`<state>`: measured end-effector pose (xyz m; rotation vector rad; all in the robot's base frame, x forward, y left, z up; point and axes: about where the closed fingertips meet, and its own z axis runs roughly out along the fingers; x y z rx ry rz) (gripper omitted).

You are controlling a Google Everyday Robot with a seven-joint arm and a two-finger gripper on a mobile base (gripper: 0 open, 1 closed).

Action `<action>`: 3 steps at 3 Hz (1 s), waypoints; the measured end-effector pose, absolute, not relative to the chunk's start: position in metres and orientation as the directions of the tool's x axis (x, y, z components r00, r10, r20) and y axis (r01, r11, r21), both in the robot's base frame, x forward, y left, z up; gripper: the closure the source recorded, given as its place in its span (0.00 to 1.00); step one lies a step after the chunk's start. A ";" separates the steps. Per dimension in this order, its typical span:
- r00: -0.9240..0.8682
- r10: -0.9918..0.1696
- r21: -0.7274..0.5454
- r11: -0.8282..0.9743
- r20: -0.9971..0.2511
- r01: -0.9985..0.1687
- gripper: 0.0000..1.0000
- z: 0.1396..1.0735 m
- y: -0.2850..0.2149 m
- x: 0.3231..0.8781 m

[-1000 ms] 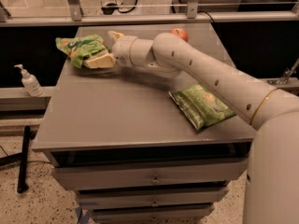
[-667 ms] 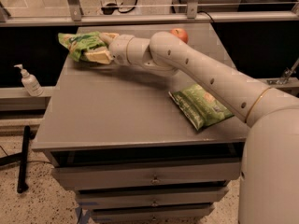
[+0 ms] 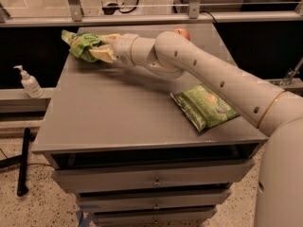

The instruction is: Move green rice chip bag near apple

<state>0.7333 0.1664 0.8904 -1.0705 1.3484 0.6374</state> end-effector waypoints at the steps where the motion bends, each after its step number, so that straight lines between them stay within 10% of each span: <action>1: 0.197 -0.218 -0.273 0.416 -0.956 -0.867 1.00 0.906 0.154 0.711; 3: 0.196 -0.342 -0.334 0.413 -0.919 -0.847 1.00 0.919 0.092 0.658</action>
Offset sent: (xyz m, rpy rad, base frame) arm -0.0831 -0.0783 0.0373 -0.1384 -0.0614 -0.0406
